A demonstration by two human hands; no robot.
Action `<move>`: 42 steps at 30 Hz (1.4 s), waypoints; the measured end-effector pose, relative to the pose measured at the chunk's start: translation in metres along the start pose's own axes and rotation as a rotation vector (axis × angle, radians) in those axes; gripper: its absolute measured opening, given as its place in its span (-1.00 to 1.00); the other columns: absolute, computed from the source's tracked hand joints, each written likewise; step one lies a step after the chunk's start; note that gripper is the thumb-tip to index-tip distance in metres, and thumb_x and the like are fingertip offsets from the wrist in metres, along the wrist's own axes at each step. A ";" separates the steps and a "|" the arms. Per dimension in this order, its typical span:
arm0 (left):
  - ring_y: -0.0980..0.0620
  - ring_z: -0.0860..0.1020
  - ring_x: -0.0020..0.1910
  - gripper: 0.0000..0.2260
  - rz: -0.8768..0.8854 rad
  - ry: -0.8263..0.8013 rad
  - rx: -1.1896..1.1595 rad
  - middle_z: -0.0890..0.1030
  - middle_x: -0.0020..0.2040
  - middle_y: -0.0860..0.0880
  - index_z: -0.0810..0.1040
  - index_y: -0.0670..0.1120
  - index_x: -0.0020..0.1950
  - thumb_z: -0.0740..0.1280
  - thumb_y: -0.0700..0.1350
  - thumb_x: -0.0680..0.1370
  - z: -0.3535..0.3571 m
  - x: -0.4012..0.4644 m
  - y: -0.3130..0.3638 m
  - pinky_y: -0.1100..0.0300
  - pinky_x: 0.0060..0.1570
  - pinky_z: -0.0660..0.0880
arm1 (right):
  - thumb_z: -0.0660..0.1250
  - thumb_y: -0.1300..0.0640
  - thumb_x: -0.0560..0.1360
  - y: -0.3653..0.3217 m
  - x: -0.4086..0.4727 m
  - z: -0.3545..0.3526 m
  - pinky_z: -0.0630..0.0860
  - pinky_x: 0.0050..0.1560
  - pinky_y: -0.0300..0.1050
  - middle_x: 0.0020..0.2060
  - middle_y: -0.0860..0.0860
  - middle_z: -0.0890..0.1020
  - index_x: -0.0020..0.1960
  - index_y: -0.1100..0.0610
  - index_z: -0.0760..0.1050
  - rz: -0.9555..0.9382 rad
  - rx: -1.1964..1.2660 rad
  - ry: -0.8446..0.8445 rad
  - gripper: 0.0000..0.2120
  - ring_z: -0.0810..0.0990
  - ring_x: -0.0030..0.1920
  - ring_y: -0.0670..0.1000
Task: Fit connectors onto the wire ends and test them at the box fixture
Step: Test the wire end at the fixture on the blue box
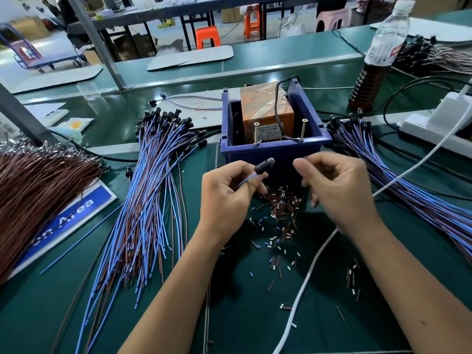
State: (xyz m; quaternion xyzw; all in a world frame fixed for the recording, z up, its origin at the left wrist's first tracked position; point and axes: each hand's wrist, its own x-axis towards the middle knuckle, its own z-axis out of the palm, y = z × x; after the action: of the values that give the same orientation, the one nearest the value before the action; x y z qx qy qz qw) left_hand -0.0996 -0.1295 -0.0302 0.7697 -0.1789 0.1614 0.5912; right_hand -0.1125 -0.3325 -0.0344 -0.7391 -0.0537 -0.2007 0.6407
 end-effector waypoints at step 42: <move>0.14 0.64 -0.33 -0.86 0.083 0.478 0.038 0.66 -0.33 0.10 0.66 0.02 -0.07 0.43 -0.23 0.60 0.023 0.009 0.013 0.28 -0.21 0.52 | 0.40 0.20 0.63 -0.020 0.005 0.026 0.53 -0.10 -0.30 -0.14 -0.05 0.72 0.04 0.19 0.74 -0.342 -0.370 0.498 -0.86 0.65 -0.15 -0.14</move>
State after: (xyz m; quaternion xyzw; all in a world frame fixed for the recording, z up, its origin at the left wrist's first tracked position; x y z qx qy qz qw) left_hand -0.0967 -0.1559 -0.0202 0.7126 -0.0622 0.3662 0.5952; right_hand -0.1085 -0.3043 -0.0168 -0.7513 0.0184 -0.4856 0.4466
